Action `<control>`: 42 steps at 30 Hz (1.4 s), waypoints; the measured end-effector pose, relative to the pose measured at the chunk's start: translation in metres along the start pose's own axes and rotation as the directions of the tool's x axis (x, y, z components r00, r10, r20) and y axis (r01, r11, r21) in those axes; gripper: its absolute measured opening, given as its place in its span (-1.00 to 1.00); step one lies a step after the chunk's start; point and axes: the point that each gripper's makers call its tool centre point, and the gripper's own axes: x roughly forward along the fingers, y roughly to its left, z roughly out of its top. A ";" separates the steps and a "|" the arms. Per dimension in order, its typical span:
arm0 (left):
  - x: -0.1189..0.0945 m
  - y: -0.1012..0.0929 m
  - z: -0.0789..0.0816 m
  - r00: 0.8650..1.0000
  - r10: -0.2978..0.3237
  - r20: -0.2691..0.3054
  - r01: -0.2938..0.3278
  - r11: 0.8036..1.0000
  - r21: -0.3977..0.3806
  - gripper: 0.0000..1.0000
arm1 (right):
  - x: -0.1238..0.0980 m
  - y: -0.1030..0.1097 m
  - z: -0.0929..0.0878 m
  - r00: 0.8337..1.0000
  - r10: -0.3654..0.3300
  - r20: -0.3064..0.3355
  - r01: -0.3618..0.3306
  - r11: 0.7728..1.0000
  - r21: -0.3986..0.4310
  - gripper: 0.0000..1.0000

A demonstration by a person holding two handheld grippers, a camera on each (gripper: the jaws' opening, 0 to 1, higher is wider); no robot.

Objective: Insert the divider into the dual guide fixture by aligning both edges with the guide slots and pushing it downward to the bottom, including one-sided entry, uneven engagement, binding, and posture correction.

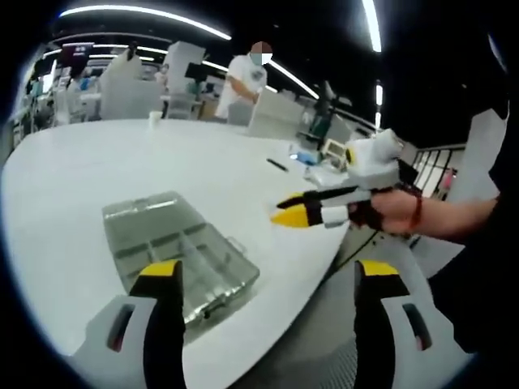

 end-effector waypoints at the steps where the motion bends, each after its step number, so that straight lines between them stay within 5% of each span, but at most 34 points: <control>1: 0.000 -0.001 -0.001 1.000 -0.003 -0.003 0.003 1.000 0.002 0.68 | 0.000 0.003 0.000 1.000 0.005 -0.003 -0.005 1.000 -0.006 -0.46; 12: -0.007 -0.007 0.004 1.000 -0.012 0.025 0.012 1.000 0.001 0.65 | -0.008 0.025 0.004 1.000 0.030 0.008 -0.030 0.999 -0.042 -0.46; 42: -0.036 0.019 0.006 0.994 0.073 0.086 -0.066 0.994 -0.085 0.59 | 0.000 0.094 0.029 0.987 0.155 0.052 -0.151 0.986 -0.074 -0.46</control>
